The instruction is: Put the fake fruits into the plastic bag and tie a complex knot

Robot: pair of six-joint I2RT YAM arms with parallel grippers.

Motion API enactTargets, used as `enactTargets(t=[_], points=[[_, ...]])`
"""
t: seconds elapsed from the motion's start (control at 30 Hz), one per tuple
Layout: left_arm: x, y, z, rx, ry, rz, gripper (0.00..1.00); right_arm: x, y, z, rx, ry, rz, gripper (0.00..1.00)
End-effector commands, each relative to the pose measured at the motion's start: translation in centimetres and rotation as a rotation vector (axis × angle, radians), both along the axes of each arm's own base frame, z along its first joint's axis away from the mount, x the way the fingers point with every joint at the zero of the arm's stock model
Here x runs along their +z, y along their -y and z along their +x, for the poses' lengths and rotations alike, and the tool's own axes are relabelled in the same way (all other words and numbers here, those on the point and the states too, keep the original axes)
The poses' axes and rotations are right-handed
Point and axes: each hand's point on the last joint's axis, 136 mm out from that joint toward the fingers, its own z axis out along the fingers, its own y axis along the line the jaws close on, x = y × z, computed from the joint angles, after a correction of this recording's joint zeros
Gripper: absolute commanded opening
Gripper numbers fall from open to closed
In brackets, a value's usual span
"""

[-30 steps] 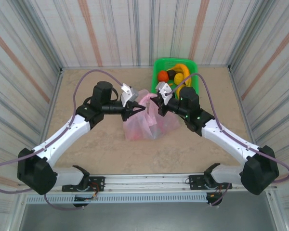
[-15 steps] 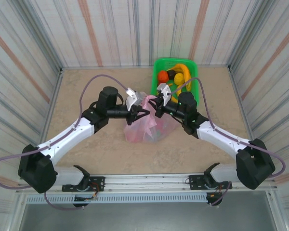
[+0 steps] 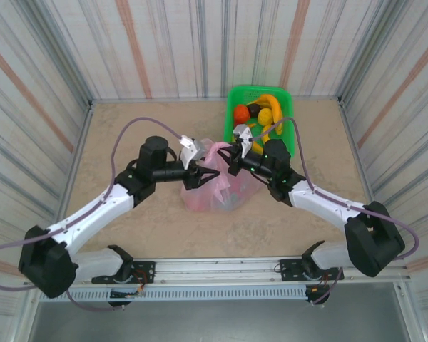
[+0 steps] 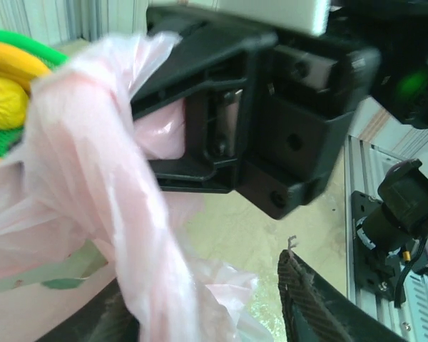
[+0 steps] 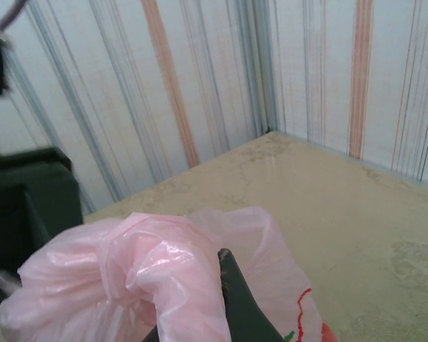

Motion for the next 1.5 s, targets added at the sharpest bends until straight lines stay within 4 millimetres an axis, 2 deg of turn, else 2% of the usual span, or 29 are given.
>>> enactTargets(t=[0.0,0.07,0.17,0.27,0.37,0.53,0.67,0.77,1.1,1.27,1.47], points=[[1.9,-2.3,-0.6,0.069,0.081,-0.007,0.60,1.1,0.1,-0.5,0.007,0.032,0.023,0.00],[2.3,-3.5,-0.7,0.113,0.098,-0.007,0.68,1.2,0.2,-0.6,0.007,0.036,0.021,0.00],[3.2,-5.2,-0.5,0.188,0.117,-0.036,0.73,1.2,0.2,-0.7,0.009,0.036,0.014,0.00],[3.7,-7.2,1.0,0.297,0.097,-0.079,0.70,1.2,0.2,-0.8,0.009,0.038,0.009,0.00],[3.0,-8.2,2.8,0.372,0.042,-0.069,0.61,1.1,0.1,-0.9,0.011,0.037,0.006,0.00],[0.1,-6.8,4.4,0.345,-0.054,-0.019,0.52,1.0,-0.1,-1.1,0.019,0.036,0.004,0.00],[-0.8,-4.4,3.9,0.276,-0.076,-0.041,0.53,1.1,-0.3,-1.2,0.022,0.039,0.009,0.00],[-1.6,-3.4,3.8,0.270,-0.091,-0.026,0.53,1.2,-0.4,-1.3,0.026,0.041,0.016,0.00],[-1.9,-1.5,3.6,0.303,-0.100,-0.053,0.62,0.8,-0.5,-1.2,0.015,0.024,0.063,0.00],[-2.9,-1.1,4.1,0.315,-0.127,-0.046,0.62,0.9,-1.4,-1.7,0.033,0.016,0.094,0.00],[-2.4,-0.3,3.9,0.287,-0.125,-0.090,0.66,1.1,-2.4,-1.5,0.048,0.004,0.148,0.00]])
